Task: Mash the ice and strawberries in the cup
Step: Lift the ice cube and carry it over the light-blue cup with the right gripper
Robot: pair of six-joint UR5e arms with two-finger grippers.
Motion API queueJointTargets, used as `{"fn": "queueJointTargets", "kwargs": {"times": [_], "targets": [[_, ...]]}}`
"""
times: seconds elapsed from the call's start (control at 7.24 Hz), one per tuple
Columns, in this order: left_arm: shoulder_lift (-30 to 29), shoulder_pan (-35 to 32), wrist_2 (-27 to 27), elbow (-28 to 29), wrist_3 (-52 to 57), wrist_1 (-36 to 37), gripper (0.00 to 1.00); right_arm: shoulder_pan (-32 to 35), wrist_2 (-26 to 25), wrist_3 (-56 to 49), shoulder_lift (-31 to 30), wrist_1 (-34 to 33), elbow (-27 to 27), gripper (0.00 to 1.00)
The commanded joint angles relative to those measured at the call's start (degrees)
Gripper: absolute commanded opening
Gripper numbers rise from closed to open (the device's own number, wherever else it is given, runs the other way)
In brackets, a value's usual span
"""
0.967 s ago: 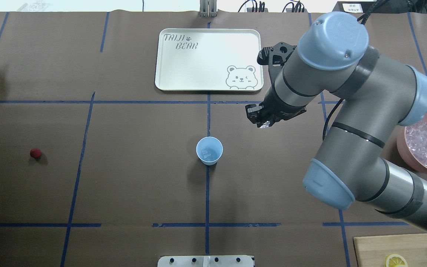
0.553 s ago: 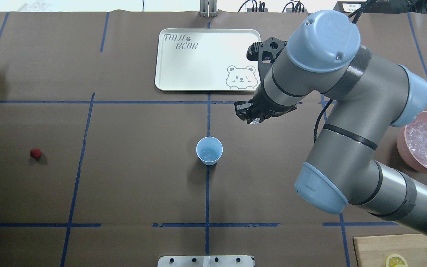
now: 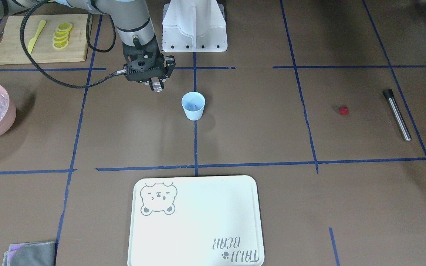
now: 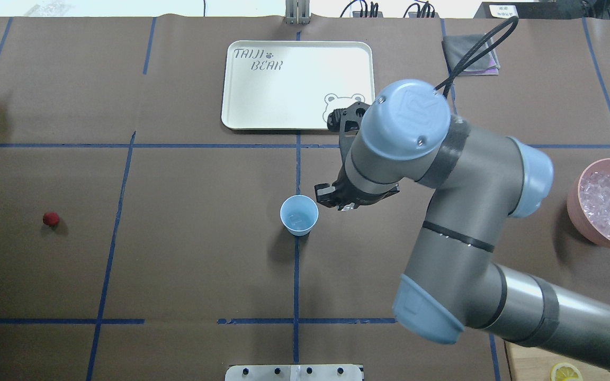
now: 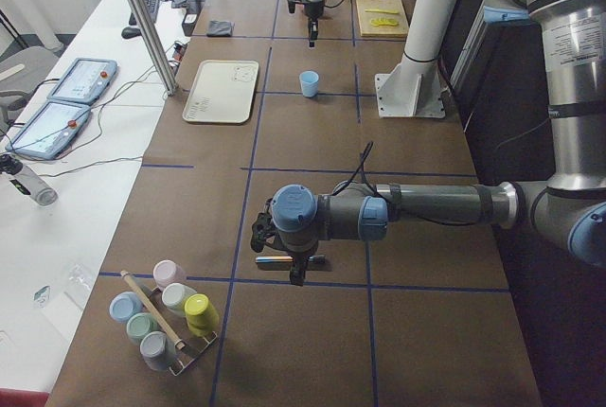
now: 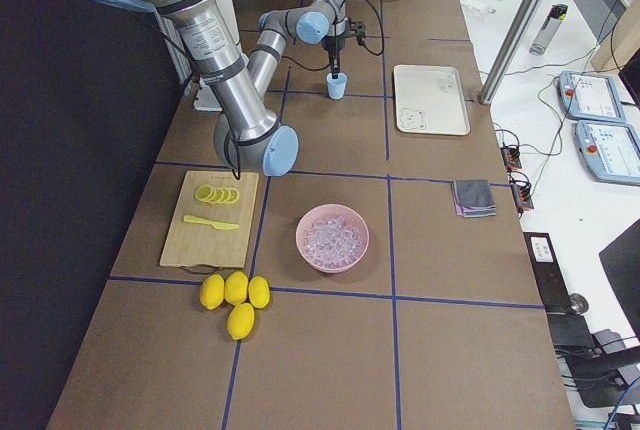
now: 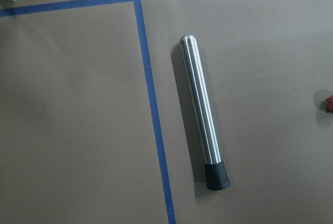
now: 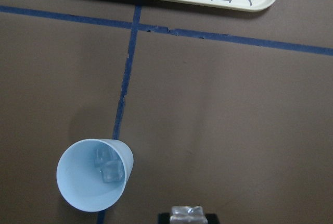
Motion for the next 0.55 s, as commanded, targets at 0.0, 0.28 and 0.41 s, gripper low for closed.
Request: {"fn": "queueJointTargets", "kwargs": {"times": [0.0, 0.28, 0.41], "targets": [[0.15, 0.00, -0.07, -0.07, 0.09, 0.02, 1.00, -1.57, -2.01, 2.16, 3.32, 0.03, -2.21, 0.00], [0.15, 0.00, -0.07, 0.02, 0.09, 0.02, 1.00, -2.53, -3.41, 3.82, 7.18, 0.12, -7.38, 0.00], [0.15, 0.00, -0.07, 0.02, 0.00, 0.02, 1.00, -3.67, -4.81, 4.97, 7.72, 2.21, -8.36, 0.00]]}}
